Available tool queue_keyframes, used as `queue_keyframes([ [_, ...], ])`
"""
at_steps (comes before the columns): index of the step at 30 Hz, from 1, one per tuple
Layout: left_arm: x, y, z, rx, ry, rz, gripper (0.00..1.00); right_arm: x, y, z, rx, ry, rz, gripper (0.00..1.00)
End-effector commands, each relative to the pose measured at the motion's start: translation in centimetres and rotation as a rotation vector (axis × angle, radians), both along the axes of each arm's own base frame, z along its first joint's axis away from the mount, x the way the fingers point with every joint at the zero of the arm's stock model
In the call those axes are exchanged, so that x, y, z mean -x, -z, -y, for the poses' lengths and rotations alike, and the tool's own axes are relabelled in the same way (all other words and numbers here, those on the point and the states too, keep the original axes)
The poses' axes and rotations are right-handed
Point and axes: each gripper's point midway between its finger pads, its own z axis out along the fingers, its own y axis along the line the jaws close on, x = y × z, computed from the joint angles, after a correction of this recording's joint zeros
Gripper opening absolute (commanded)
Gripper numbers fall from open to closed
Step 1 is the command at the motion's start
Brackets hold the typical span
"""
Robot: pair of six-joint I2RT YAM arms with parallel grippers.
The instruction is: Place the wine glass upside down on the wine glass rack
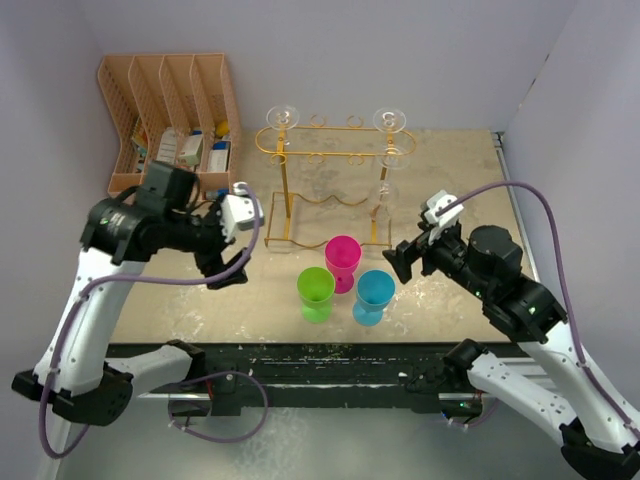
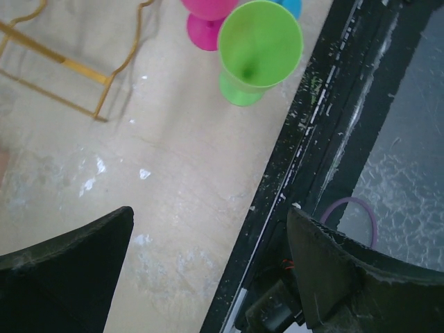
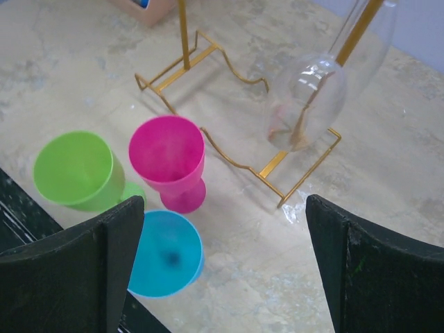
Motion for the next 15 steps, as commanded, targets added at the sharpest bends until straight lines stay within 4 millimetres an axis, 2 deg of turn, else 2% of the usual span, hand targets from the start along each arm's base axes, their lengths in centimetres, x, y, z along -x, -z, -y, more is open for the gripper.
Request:
queue_keyframes([
  [1, -0.2, 1.0, 3.3, -0.018, 0.105, 0.005, 0.94, 1.3, 1.2, -0.5, 0.069, -0.137, 0.104, 1.0],
  [6, -3.3, 2.0, 6.9, 0.024, 0.059, -0.019, 0.94, 0.5, 1.3, 0.1, 0.066, -0.087, 0.141, 1.0],
  [9, -5.1, 2.6, 8.6, 0.02, 0.015, -0.018, 0.91, -0.1, 2.0, 0.3, 0.083, -0.054, 0.113, 1.0],
  [11, -5.8, 3.7, 9.7, 0.001, 0.001, -0.034, 0.89, -0.4, 2.0, 0.3, 0.082, -0.04, 0.116, 1.0],
  [15, -5.9, 7.3, 11.4, -0.069, 0.007, -0.09, 0.84, -0.4, 1.4, 0.1, 0.049, -0.044, 0.151, 1.0],
])
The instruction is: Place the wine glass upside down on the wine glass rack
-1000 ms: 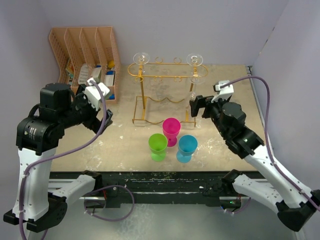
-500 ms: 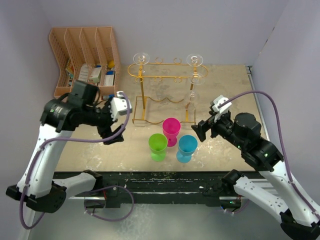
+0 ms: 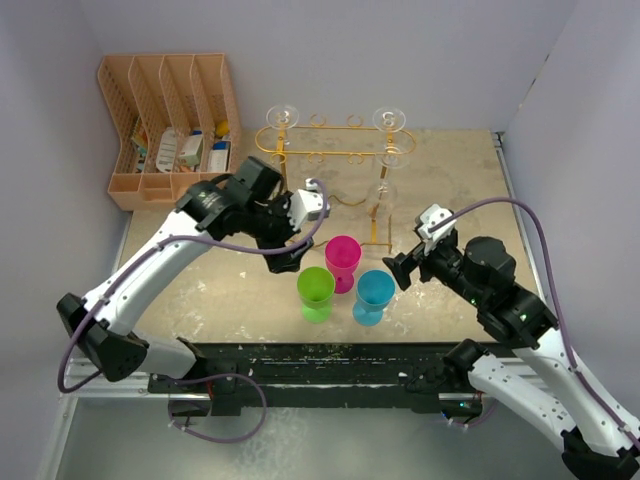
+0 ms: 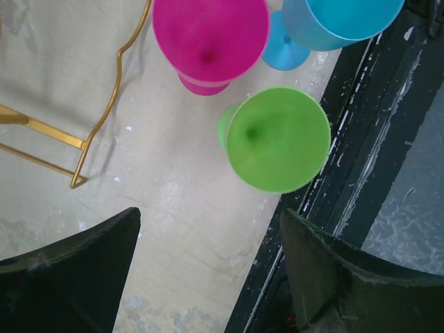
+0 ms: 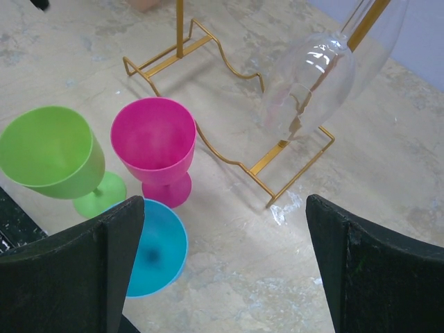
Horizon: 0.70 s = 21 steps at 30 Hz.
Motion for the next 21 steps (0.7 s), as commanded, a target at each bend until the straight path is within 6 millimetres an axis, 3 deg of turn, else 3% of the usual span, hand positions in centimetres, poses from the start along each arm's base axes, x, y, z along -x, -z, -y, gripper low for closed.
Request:
queue_keyframes([
  [1, -0.9, 2.5, 2.2, -0.024, -0.044, -0.005, 0.83, -0.6, -2.0, 0.0, -0.048, 0.018, 0.092, 1.0],
  [5, -1.8, 4.6, 2.9, -0.068, -0.067, 0.009, 0.78, -0.3, -2.7, 0.3, -0.078, 0.02, 0.115, 1.0],
  [10, -1.5, 6.7, 3.5, -0.106, -0.045, -0.012, 0.71, -0.2, -2.5, 0.5, -0.067, 0.023, 0.121, 1.0],
  [15, -0.2, 8.9, 3.7, -0.146, 0.007, -0.068, 0.36, -0.4, -2.6, 1.2, -0.048, 0.05, 0.143, 1.0],
  [18, 1.2, 9.8, 3.5, -0.182, 0.041, -0.085, 0.0, -0.3, -3.3, 1.5, -0.078, 0.071, 0.152, 1.0],
  [21, 3.8, 7.7, 3.0, -0.171, 0.116, -0.092, 0.0, 0.0, -3.5, 1.3, -0.123, 0.069, 0.141, 1.0],
])
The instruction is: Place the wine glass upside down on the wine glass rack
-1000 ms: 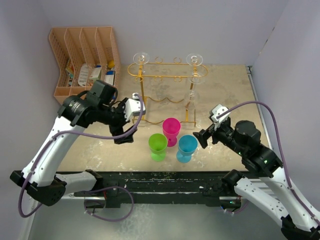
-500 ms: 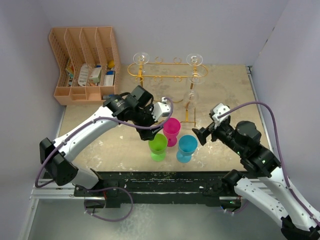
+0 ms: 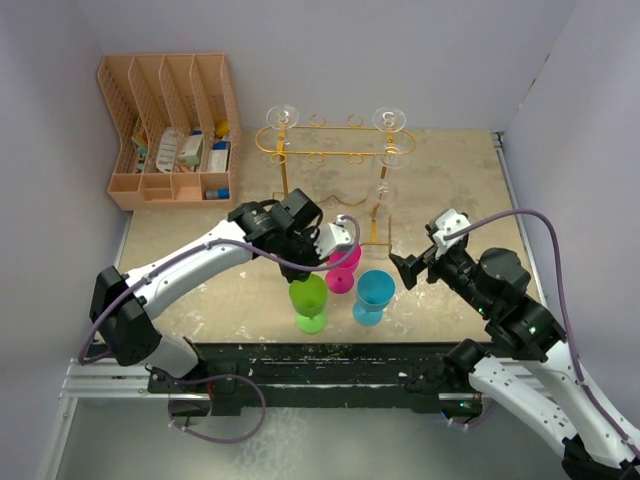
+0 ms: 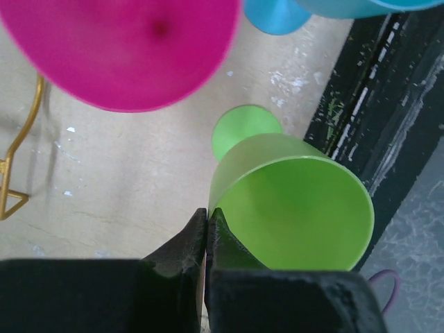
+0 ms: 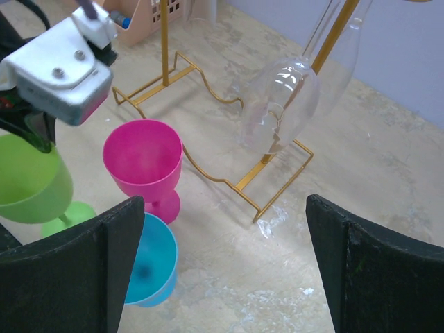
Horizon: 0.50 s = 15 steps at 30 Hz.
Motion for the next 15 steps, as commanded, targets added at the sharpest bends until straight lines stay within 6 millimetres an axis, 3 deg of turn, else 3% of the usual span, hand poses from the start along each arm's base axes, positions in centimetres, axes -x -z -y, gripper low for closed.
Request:
queue_keyframes([
  [1, 3.7, -3.2, -0.7, 0.033, 0.111, 0.002, 0.0, 0.0, -2.1, 0.2, -0.091, 0.026, 0.046, 0.99],
  [7, 7.3, -13.5, -3.7, 0.221, 0.24, 0.161, 0.0, 0.3, -3.2, 0.0, -0.148, 0.023, 0.042, 0.99],
  [13, 7.9, -25.4, -6.2, 0.527, 0.204, 0.569, 0.0, -0.1, -5.3, -1.3, -0.234, 0.005, 0.023, 0.99],
  [15, 8.7, -28.2, -7.1, 0.632, 0.204, 0.678, 0.0, -0.1, -5.9, -1.8, -0.261, -0.008, -0.003, 1.0],
])
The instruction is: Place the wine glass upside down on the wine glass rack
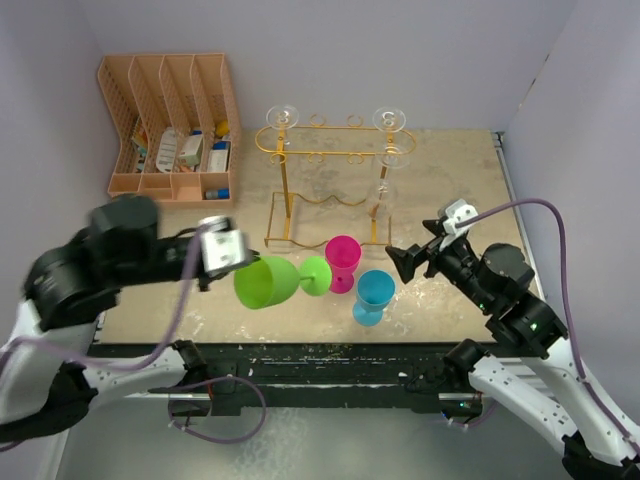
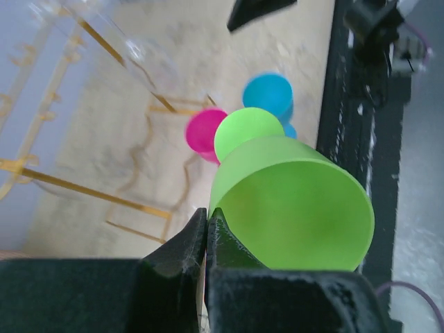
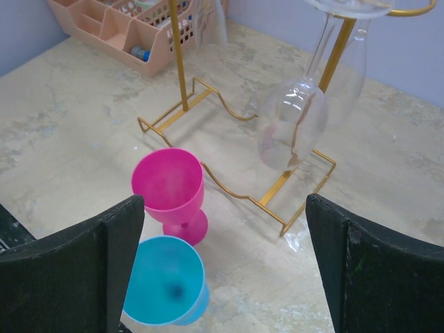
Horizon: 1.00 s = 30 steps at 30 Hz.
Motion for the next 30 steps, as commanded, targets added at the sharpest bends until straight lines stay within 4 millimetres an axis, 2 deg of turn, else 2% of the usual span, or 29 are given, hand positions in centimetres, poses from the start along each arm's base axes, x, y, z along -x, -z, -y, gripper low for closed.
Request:
queue_keyframes([
  [1, 1.2, -7.3, -1.9, 0.256, 0.007, 0.265, 0.0, -0.1, -4.4, -1.4, -0.141, -0.03, 0.017, 1.0],
  [5, 1.4, -9.0, -4.2, 0.359, -0.022, 0.5, 0.0, 1.4, -6.5, -2.3, -0.257, -0.098, 0.008, 1.0],
  [8, 2.2, -10.6, -5.7, 0.457, -0.015, 0.767, 0.0, 3.2, -7.7, -3.6, -0.347, -0.199, -0.024, 1.0],
  [9, 2.5, -10.9, -6.1, 0.482, -0.018, 0.853, 0.0, 3.6, -7.9, -4.1, -0.365, -0.233, -0.034, 0.99],
  [11, 2.4, -10.2, -6.8, 0.482, -0.041, 0.993, 0.0, 3.9, -7.7, -4.7, -0.369, -0.257, -0.076, 0.97],
  [12, 3.1, -11.1, -7.2, 0.527, -0.051, 1.087, 0.0, 4.3, -7.7, -5.2, -0.388, -0.29, -0.108, 0.96],
  [15, 4.7, -10.1, -7.8, 0.556, -0.04, 1.293, 0.0, 6.1, -7.8, -7.0, -0.482, -0.422, -0.167, 0.95],
  [17, 5.8, -9.0, -8.0, 0.561, -0.025, 1.395, 0.0, 6.9, -7.8, -7.5, -0.545, -0.478, -0.174, 0.93],
  [18, 5.7, -7.9, -8.0, 0.55, -0.035, 1.426, 0.0, 7.2, -7.7, -7.6, -0.569, -0.493, -0.179, 0.92],
  [19, 6.7, -7.6, -8.3, 0.561, -0.033, 1.483, 0.0, 7.4, -7.5, -7.7, -0.593, -0.513, -0.178, 0.9],
  [20, 6.7, -7.2, -8.2, 0.567, -0.029, 1.508, 0.0, 7.5, -6.9, -7.9, -0.611, -0.522, -0.186, 0.89],
  [23, 6.2, -6.9, -8.4, 0.565, -0.057, 1.571, 0.0, 7.6, -6.8, -8.1, -0.704, -0.542, -0.195, 0.84],
  [25, 6.5, -6.3, -8.0, 0.561, -0.021, 1.618, 0.0, 7.1, -7.4, -8.3, -0.794, -0.547, -0.185, 0.78],
  [28, 7.0, -4.9, -7.2, 0.547, 0.052, 1.67, 0.0, 6.8, -9.1, -8.0, -0.921, -0.529, -0.099, 0.76],
  [30, 6.9, -3.0, -6.4, 0.521, 0.124, 1.694, 0.0, 6.9, -10.5, -8.1, -0.977, -0.496, -0.024, 0.78],
])
